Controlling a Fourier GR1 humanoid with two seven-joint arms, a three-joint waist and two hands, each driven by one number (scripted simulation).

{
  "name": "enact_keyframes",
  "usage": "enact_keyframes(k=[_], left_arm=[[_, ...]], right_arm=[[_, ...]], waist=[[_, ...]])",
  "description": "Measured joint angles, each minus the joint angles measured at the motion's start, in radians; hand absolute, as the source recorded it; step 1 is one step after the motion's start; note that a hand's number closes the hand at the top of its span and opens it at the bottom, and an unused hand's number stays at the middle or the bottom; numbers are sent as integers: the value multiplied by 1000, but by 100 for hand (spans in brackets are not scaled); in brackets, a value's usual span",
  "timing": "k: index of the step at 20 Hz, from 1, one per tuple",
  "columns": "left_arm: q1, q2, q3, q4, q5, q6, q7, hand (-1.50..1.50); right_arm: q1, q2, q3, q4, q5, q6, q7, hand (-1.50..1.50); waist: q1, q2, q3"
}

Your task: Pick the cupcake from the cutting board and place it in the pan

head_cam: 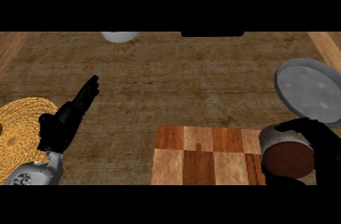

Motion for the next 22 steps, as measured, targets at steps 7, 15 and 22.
enact_keyframes(k=[7,15,22], left_arm=[[-3,-5,22,3,0,-34,-8,0],[-28,-38,20,22,-34,-36,0,0],[-26,-42,40,6,-35,-63,8,0]], right_arm=[[8,19,-219,208,-226,-130,-243,150],[-140,36,-385,642,-305,-210,-529,150],[-331,35,-513,1071,-386,-238,-818,150]], waist=[[15,4,0],[26,7,0],[33,8,0]])
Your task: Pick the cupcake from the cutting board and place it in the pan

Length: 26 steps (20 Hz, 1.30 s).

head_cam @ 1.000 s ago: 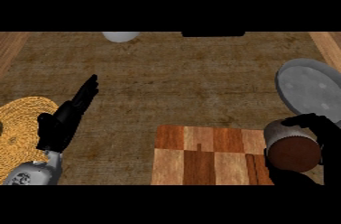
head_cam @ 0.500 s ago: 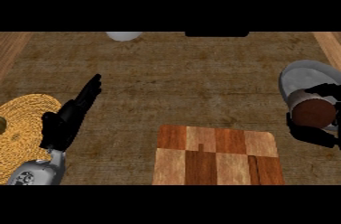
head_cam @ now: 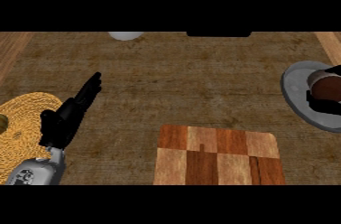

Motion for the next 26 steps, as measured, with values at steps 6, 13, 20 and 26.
enact_keyframes(k=[6,13,20,26], left_arm=[[-16,-12,20,22,-7,-21,-5,0],[-37,-31,19,0,-29,-22,34,0],[-45,-56,1,8,-41,-22,21,0],[-40,-50,7,0,-39,-33,16,0]], right_arm=[[-182,-2,-86,364,-24,-26,-221,150],[-311,-35,-167,696,-36,-50,-385,-150],[-401,-94,-167,907,-13,109,-310,-150],[-445,-76,-266,953,-107,156,-401,-150]], waist=[[4,2,0],[13,6,0],[37,17,3],[45,21,6]])
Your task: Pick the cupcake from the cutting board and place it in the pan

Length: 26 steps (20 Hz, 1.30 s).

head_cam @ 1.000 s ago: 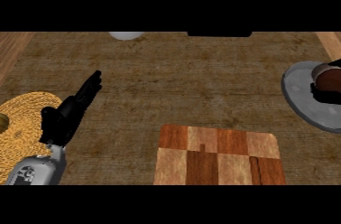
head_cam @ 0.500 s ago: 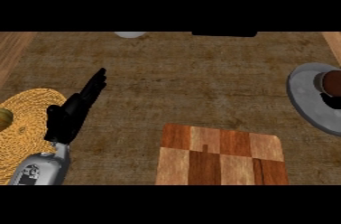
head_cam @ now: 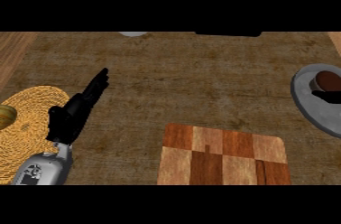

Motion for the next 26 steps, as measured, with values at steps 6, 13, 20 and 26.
enact_keyframes(k=[6,13,20,26], left_arm=[[8,11,12,-16,9,-11,6,0],[15,-3,14,-9,-5,4,6,0],[21,-9,19,-7,-11,5,4,0],[37,-4,31,-15,-8,-10,2,0]], right_arm=[[-4,-14,-150,7,-155,106,-123,-150],[68,-94,-245,47,-259,366,-224,-150],[192,-134,-286,47,-305,540,-413,-150],[283,-144,-300,48,-324,582,-482,-150]], waist=[[-5,0,1],[-22,-4,0],[-32,-8,0],[-36,-13,-1]])
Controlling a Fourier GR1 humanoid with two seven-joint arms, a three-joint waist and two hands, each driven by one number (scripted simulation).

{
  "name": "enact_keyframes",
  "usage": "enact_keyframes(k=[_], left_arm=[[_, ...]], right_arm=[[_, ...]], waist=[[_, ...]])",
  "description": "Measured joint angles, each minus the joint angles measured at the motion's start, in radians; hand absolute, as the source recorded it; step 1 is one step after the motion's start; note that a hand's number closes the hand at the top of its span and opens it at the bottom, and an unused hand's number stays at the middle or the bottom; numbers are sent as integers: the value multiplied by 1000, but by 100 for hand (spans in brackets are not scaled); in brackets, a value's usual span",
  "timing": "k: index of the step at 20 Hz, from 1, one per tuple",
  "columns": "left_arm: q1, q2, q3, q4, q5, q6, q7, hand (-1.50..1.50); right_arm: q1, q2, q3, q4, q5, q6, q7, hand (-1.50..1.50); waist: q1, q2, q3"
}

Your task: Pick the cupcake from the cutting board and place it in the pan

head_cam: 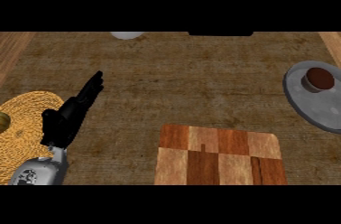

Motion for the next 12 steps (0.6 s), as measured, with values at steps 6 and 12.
enact_keyframes(k=[6,12], left_arm=[[6,-6,6,-11,-8,-3,9,0],[28,-10,16,-14,-13,-10,-2,0]], right_arm=[[72,21,4,-25,-14,9,-30,-150],[150,61,10,-55,-26,-10,-74,-150]], waist=[[-8,-5,-1],[-13,-7,-2]])
